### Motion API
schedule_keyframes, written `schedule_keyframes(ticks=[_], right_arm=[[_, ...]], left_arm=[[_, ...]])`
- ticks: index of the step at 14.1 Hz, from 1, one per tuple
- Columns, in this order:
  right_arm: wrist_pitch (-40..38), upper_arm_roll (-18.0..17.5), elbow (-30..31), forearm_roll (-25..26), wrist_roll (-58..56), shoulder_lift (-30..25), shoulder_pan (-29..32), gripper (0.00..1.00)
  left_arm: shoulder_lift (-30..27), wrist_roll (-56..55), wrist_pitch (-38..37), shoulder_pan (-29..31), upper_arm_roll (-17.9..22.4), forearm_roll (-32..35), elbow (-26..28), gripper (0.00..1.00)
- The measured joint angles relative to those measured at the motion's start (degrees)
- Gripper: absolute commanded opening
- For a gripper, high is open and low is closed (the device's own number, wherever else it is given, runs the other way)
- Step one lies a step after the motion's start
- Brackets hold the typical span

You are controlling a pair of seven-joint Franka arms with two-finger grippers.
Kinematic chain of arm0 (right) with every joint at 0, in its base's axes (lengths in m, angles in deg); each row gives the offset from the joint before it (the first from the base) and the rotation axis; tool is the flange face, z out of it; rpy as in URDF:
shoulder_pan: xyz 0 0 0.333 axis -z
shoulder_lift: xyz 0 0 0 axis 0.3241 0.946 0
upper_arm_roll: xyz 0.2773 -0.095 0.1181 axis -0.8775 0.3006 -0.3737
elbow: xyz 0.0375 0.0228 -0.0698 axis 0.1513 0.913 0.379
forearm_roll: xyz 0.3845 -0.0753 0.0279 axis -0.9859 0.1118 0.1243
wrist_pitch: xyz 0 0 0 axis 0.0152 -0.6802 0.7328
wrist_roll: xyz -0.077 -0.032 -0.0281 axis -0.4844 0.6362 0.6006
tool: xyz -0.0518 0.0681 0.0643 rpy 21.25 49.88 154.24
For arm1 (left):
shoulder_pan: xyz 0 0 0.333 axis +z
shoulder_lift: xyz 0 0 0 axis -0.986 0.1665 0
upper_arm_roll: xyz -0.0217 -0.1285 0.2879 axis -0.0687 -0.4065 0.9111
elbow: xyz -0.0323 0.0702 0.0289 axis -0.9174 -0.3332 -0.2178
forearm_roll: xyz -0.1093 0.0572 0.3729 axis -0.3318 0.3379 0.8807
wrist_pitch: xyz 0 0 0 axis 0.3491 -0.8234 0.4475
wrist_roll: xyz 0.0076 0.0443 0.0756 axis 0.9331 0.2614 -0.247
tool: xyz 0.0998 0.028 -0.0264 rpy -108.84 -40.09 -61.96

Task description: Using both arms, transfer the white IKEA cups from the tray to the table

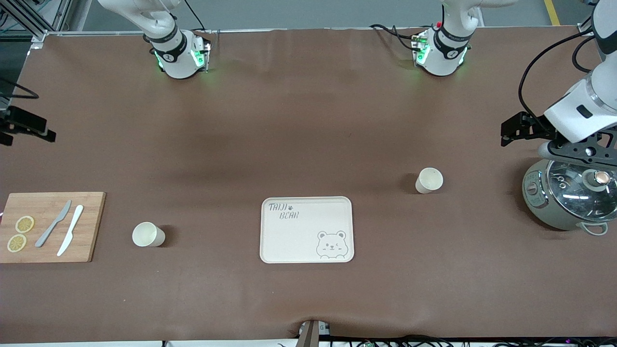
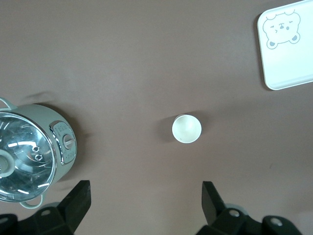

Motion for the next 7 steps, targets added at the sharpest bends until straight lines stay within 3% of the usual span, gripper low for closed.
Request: schedule_keyframes(ticks=[7], right_arm=[[0.7, -1.0, 5.2, 3.5, 4.7, -7.6, -0.6, 1.0]], left_arm=[[0.1, -0.1, -0.1, 0.0, 0.0, 0.0, 0.3, 1.0]])
